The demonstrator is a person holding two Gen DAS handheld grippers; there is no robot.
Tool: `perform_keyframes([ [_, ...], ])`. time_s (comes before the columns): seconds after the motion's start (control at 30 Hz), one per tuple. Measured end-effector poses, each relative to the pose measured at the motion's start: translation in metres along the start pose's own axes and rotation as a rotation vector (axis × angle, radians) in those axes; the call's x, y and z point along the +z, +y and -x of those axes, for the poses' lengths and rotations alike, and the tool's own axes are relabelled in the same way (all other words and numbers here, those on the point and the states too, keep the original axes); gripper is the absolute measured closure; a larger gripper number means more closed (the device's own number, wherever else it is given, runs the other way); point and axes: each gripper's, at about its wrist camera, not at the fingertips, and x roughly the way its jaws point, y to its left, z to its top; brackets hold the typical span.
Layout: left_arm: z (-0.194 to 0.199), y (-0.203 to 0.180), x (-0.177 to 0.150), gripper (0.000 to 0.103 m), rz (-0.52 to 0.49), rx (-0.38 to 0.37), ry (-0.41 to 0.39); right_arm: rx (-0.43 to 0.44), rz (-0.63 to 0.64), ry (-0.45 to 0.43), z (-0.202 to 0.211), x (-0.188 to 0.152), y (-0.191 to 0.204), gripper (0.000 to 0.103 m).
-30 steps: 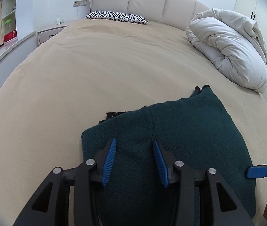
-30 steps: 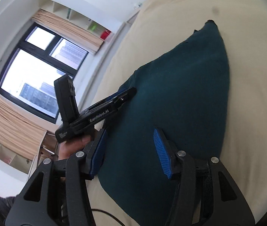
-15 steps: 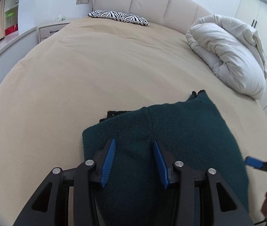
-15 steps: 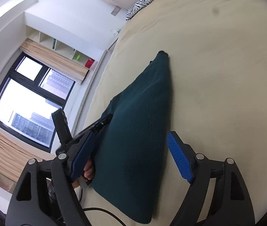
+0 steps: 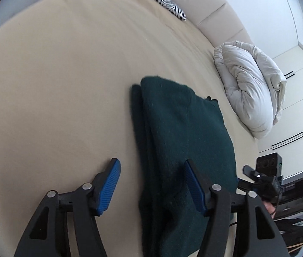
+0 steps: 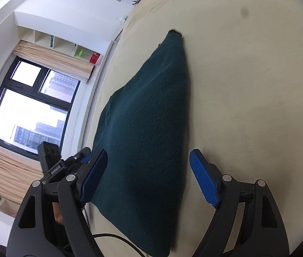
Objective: Fold small clothes
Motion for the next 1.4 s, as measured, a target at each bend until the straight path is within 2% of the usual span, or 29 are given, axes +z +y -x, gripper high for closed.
perform_keyframes([
  [0.23,-0.027,-0.005,0.008,0.04,0.041,-0.085,0.086,-0.034,0.027,0.061,-0.026,-0.002,0.007,0.029],
  [0.3,-0.033,-0.005,0.012,0.042,0.048,-0.097,0.104,-0.035,0.004,0.066,-0.029,0.001,0.003,0.038],
  [0.37,-0.036,-0.003,0.016,0.048,0.065,-0.095,0.111,-0.02,-0.024,0.068,-0.031,0.004,0.0,0.042],
  [0.43,-0.04,0.0,0.016,0.062,0.078,-0.101,0.119,-0.017,-0.034,0.074,-0.035,0.005,-0.001,0.044],
  [0.53,-0.036,0.0,0.008,0.072,0.072,-0.095,0.098,-0.047,-0.02,0.073,-0.039,0.003,0.005,0.051],
  [0.63,-0.025,-0.006,0.001,0.077,0.074,-0.086,0.073,-0.078,0.004,0.056,-0.034,0.0,0.016,0.06],
  [0.73,-0.009,-0.03,-0.012,0.078,0.01,-0.063,0.057,-0.113,0.062,0.036,-0.02,-0.011,0.039,0.064],
  [0.9,0.027,-0.072,-0.051,0.078,-0.088,-0.071,0.023,-0.12,0.148,0.013,0.024,-0.052,0.077,0.065],
  [1.13,0.064,-0.104,-0.122,0.078,-0.172,-0.095,0.031,-0.065,0.149,-0.029,0.097,-0.138,0.093,0.065],
  [1.27,0.061,-0.112,-0.157,0.078,-0.174,-0.106,0.058,-0.047,0.135,-0.048,0.13,-0.187,0.089,0.065],
  [1.4,0.031,-0.101,-0.179,0.077,-0.137,-0.083,0.113,-0.054,0.088,-0.041,0.141,-0.222,0.07,0.065],
])
